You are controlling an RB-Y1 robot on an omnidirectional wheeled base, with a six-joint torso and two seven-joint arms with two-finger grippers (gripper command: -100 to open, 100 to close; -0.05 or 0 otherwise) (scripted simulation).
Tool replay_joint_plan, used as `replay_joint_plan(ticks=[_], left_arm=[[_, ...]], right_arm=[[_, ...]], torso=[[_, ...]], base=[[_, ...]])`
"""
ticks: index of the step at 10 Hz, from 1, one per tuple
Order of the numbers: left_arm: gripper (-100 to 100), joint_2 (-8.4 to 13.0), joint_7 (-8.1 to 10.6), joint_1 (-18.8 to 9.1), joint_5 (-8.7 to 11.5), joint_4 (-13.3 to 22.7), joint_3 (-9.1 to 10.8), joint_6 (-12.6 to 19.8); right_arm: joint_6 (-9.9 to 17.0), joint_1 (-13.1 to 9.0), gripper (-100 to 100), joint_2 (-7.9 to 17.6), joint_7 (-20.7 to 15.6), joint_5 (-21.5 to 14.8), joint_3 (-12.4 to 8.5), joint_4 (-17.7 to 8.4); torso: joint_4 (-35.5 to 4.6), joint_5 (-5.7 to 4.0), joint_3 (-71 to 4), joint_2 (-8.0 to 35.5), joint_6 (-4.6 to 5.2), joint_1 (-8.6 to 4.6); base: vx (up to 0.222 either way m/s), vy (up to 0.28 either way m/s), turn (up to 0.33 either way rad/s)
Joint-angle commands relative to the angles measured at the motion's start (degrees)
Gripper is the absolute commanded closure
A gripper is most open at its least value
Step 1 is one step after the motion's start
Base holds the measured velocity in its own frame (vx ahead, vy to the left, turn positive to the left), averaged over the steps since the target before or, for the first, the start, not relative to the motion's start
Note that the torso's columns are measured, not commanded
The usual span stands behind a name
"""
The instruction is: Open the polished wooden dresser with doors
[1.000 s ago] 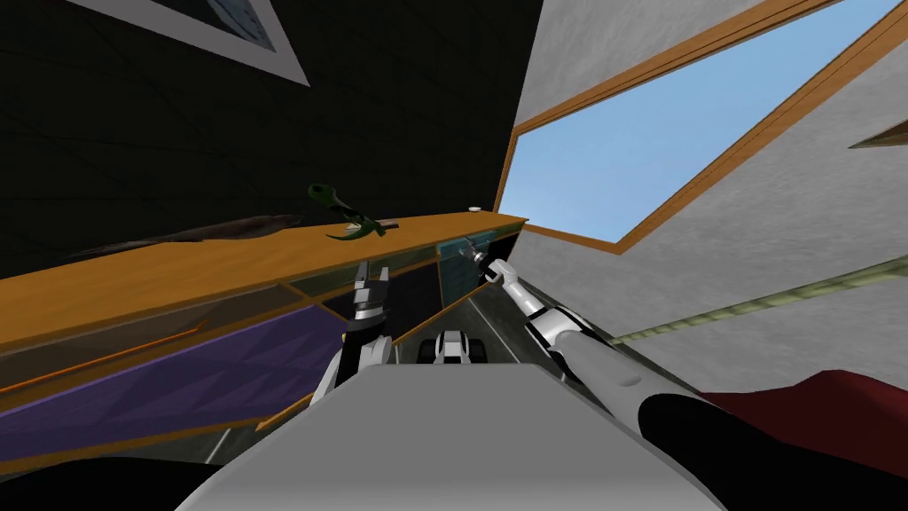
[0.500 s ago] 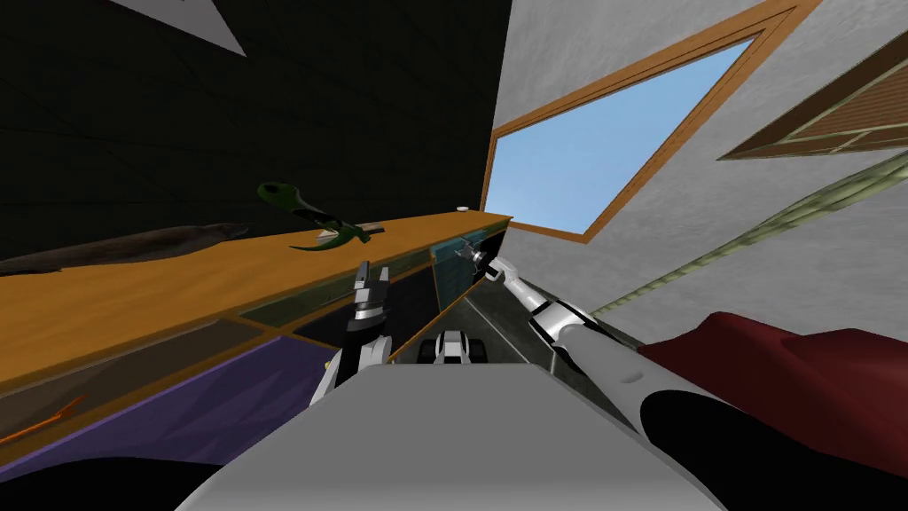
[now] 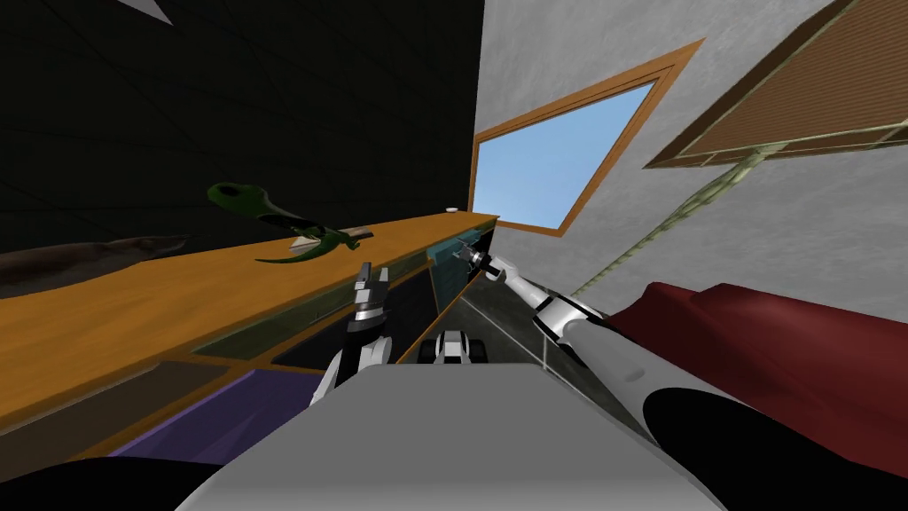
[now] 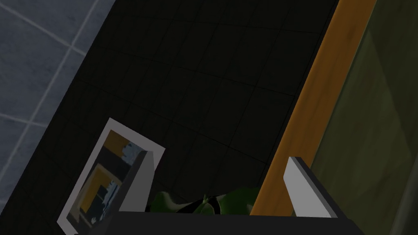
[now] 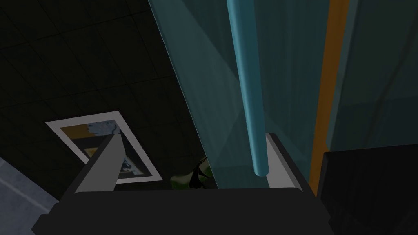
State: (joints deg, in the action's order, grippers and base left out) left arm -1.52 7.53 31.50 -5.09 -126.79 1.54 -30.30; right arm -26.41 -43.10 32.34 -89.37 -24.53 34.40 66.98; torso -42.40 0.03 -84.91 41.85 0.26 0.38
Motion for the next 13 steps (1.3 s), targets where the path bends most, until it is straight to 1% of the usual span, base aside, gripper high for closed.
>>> replay_joint_plan(ticks=[1, 2, 3, 4, 5, 6, 7, 8, 13], left_arm=[[0, 0.02, 0.01, 0.21, -0.02, 0.0, -0.08, -0.09], [0, 0.03, 0.01, 0.38, -0.03, -0.09, -0.11, -0.24], [0, 0.05, 0.0, 0.53, -0.05, -0.19, -0.11, -0.39], [0, 0.05, 0.01, 0.99, -0.08, -0.16, -0.23, -0.57], [0, 0.07, 0.04, 1.33, -0.12, -0.18, -0.42, -0.76], [0, 0.09, 0.04, 1.58, -0.14, -0.35, -0.49, -1.02], [0, 0.13, 0.05, 1.83, -0.18, -0.51, -0.59, -1.29], [0, 0.15, 0.07, 1.94, -0.2, -0.61, -0.72, -1.46], [0, 0.22, 0.07, 1.99, -0.28, -1.18, -0.91, -2.07]], right_arm=[[-1.06, -0.44, -100, 0.36, -0.43, 4.54, 0.99, -0.19], [-1.06, -0.44, -100, 0.36, -0.43, 5.0, 0.99, -0.19], [-3.68, -2.66, -100, 2.79, -2.77, 7.21, 4.29, -1.16], [-4.57, -2.66, -100, 2.79, -2.77, 8.76, 5.52, -1.16], [-4.57, -2.66, -100, 2.79, -2.77, 10.44, 5.52, -1.16], [-4.57, -2.66, -100, 2.79, -2.77, 12.07, 5.52, -1.16], [-4.44, -1.93, -100, 2.66, -3.04, 10.77, 5.94, -2.29], [-4.49, -1.96, 0, 2.6, -3.04, 10.95, 6.0, -2.39], [-4.48, -1.96, 0, 2.61, -3.04, 10.93, 5.99, -2.38]], torso=[[0.01, 0.0, -0.18, -0.28, -0.09, -0.07], [-0.04, 0.03, -0.23, -0.36, -0.07, -0.12], [-0.06, 0.06, -0.16, -0.29, -0.02, -0.13], [-0.19, 0.11, -0.31, -0.43, 0.31, 0.4], [-0.08, 0.2, -0.45, -0.64, 0.17, 0.64], [-0.01, 0.22, -0.51, -0.79, 0.08, 0.43], [-0.07, 0.2, -0.53, -0.83, -0.04, 0.35], [0.16, 0.18, -0.38, -0.63, -0.08, 0.25], [0.28, 0.09, 0.11, 0.04, -0.2, -0.16]], base=[[0.0, 0.025, -0.102], [0.0, -0.006, 0.007], [0.002, 0.14, -0.273], [-0.019, 0.182, -0.404], [-0.019, 0.085, -0.344], [0.0, 0.026, -0.088], [-0.02, -0.01, 0.021], [-0.029, -0.015, 0.014], [-0.016, -0.007, 0.008]])
